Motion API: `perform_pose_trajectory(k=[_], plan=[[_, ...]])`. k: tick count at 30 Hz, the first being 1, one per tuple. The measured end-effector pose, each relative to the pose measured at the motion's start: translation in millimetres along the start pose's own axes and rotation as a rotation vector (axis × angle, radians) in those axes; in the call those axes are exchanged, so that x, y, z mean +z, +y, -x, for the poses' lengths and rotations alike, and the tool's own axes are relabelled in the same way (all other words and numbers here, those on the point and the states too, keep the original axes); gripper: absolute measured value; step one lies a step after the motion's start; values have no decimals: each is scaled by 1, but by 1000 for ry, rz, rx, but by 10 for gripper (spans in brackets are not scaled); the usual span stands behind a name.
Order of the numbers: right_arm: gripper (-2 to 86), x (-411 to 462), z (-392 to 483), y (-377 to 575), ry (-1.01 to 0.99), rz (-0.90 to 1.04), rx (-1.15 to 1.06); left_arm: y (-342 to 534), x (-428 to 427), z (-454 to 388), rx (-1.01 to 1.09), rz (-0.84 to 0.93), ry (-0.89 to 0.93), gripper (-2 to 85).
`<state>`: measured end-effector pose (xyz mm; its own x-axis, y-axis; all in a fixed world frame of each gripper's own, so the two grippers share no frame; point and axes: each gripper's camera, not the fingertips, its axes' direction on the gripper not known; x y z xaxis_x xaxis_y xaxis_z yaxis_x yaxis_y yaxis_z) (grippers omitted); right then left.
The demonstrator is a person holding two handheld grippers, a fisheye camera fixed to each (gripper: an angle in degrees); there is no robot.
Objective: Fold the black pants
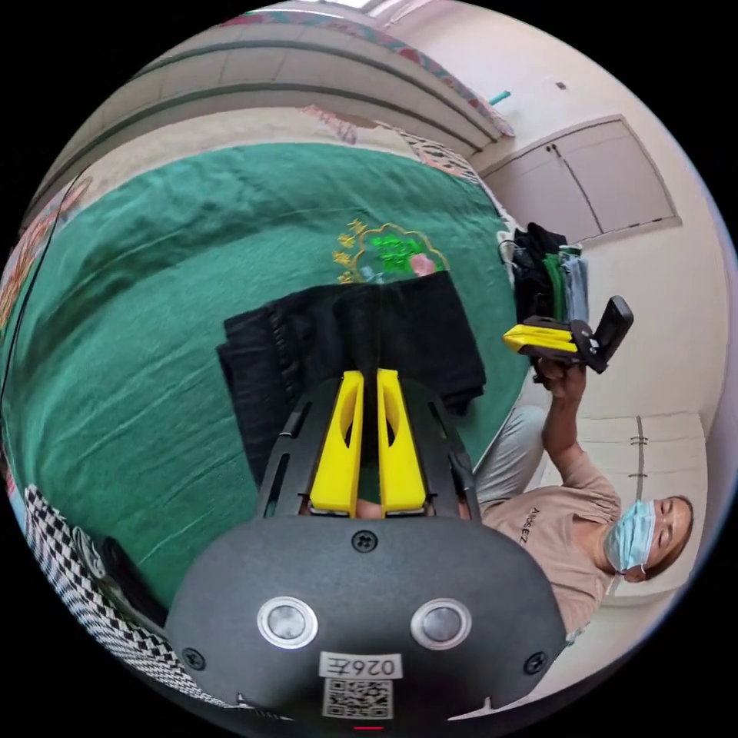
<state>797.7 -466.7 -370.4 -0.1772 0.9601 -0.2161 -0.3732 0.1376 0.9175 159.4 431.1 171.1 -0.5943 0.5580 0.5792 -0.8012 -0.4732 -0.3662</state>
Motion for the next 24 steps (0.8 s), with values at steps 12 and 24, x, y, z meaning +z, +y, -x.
perform_pose_trajectory(k=[12,24], plan=[[-9,36,-11,-66,-43,250,-18,99,-42,89,-192,-263,262,38],[-9,34,-4,-109,-16,326,-51,192,-6,-69,168,-271,-433,-8]])
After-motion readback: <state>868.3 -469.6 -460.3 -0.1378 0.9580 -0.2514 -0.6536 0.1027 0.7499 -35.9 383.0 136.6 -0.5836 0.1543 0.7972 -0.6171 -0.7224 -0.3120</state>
